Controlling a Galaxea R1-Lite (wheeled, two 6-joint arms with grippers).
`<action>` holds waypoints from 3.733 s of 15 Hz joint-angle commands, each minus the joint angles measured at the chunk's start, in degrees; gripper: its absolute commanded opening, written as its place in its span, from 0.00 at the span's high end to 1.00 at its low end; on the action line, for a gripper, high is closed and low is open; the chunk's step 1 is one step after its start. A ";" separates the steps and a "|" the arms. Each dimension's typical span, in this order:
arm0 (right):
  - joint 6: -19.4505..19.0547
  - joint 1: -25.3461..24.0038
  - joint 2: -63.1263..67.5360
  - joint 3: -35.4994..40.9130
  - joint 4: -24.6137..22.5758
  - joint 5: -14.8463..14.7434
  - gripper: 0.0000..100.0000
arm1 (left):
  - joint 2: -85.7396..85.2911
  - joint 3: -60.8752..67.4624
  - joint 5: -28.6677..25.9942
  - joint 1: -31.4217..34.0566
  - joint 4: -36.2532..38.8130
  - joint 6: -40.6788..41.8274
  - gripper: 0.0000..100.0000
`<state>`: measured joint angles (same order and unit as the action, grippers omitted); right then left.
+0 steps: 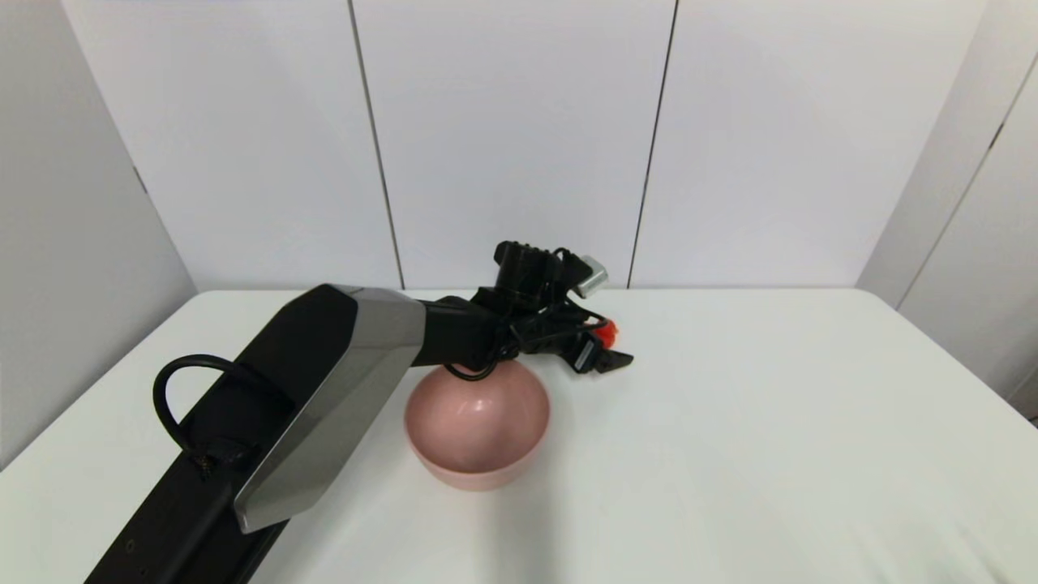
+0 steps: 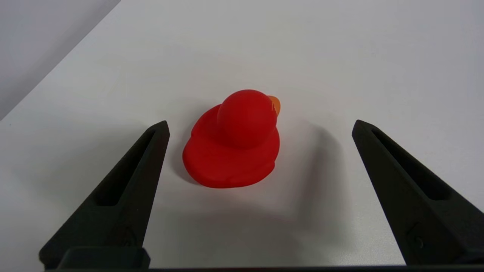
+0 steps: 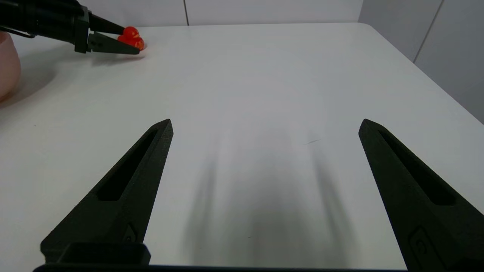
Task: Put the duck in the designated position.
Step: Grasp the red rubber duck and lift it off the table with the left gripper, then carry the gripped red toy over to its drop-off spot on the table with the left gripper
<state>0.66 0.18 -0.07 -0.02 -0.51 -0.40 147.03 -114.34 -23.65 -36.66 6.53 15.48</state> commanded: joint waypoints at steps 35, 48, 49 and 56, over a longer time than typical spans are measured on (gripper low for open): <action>-0.04 -0.01 0.07 0.02 -0.02 -0.04 0.00 | -4.30 -0.01 0.27 1.59 0.23 0.87 1.00; 0.04 -0.01 0.07 0.02 -0.02 -0.04 0.00 | -20.82 2.71 1.68 4.23 -9.43 3.33 1.00; 0.04 -0.01 0.07 0.02 -0.02 -0.04 0.00 | -21.87 3.59 1.68 4.14 -9.43 3.41 1.00; -0.04 -0.01 0.07 0.02 -0.02 -0.04 0.00 | -38.31 20.20 8.53 7.21 -12.07 3.15 1.00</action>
<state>0.66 0.18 -0.07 -0.02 -0.51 -0.41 117.18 -101.27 -18.79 -31.77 -4.99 18.71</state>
